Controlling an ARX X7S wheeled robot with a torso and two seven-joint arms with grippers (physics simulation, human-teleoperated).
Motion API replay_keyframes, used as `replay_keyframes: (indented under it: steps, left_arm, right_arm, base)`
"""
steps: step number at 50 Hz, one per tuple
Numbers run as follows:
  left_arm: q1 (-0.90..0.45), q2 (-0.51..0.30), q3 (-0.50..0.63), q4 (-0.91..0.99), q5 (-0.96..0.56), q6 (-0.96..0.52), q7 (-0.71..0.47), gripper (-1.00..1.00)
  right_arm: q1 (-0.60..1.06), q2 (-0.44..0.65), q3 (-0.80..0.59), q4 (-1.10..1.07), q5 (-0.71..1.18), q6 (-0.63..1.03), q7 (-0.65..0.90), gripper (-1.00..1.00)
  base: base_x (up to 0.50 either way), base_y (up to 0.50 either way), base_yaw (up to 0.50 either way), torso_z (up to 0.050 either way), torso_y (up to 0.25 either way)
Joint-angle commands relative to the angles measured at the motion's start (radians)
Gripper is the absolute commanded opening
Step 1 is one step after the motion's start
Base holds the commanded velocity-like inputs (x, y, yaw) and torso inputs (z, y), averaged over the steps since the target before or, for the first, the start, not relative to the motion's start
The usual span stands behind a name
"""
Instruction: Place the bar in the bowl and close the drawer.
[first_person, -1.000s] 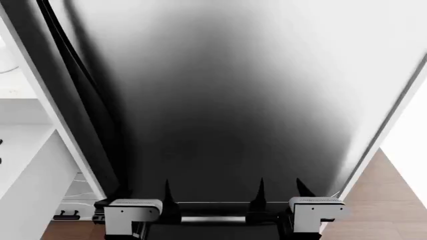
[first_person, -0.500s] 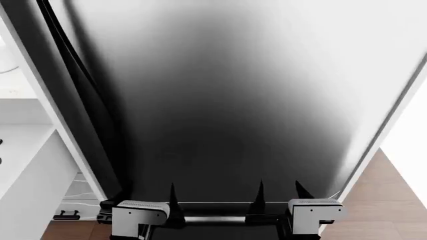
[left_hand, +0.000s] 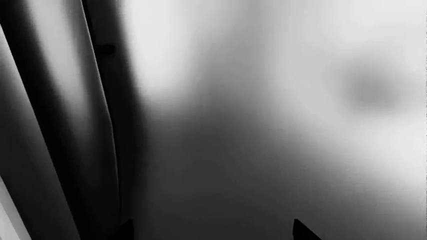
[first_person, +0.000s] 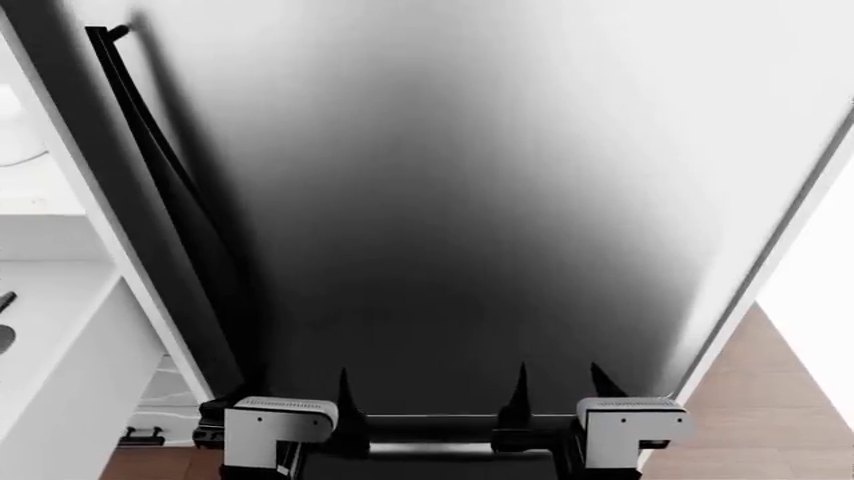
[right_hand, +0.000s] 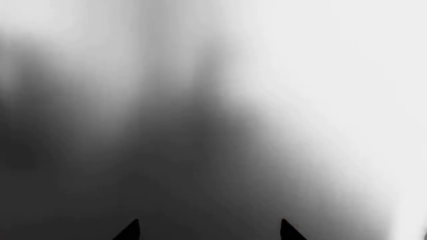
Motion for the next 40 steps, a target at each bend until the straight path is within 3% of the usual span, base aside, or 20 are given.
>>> replay_keyframes:
  steps: [1,9,17,23,30,34,37,40]
  left_arm:
    - [-0.004,0.008,-0.017,0.028,0.01,-0.04,-0.009,1.0]
    - [-0.03,-0.042,0.014,0.245,0.034,-0.256,-0.015,1.0]
    - [-0.167,-0.117,-0.005,0.585,-0.033,-0.648,0.058,1.0]
    - [-0.318,-0.158,-0.058,0.763,-0.125,-0.957,0.112,1.0]
    - [-0.577,-0.138,-0.16,0.876,-0.223,-1.311,0.143,1.0]
    - [-0.704,-0.135,-0.183,0.92,-0.262,-1.485,0.15,1.0]
    - [-0.717,-0.19,-0.23,0.935,-0.478,-1.491,0.014,1.0]
    - [-0.764,-0.281,-0.32,0.91,-0.923,-1.49,-0.326,1.0]
  right_arm:
    - [-0.005,-0.007,0.011,-0.038,-0.004,0.026,-0.004,1.0]
    - [-0.021,0.052,0.007,-0.358,0.001,0.272,0.02,1.0]
    - [0.045,0.131,0.022,-0.683,0.04,0.632,-0.001,1.0]
    - [0.194,0.137,0.139,-0.889,0.189,0.966,-0.016,1.0]
    - [0.426,0.148,0.226,-1.043,0.304,1.328,-0.007,1.0]
    - [0.546,0.219,0.328,-1.05,0.647,1.438,0.201,1.0]
    - [0.616,0.266,0.433,-1.049,0.997,1.499,0.425,1.0]
    - [0.665,0.295,0.502,-1.039,1.274,1.537,0.616,1.0]
  base:
    - [0.0,0.0,0.0,0.05,0.0]
    - [0.0,0.0,0.0,0.05,0.0]
    - [0.0,0.0,0.0,0.05,0.0]
    - [0.0,0.0,0.0,0.037,0.0]
    - [0.0,0.0,0.0,0.0,0.0]
    - [0.0,0.0,0.0,0.0,0.0]
    - [0.0,0.0,0.0,0.0,0.0]
    - [0.0,0.0,0.0,0.0,0.0]
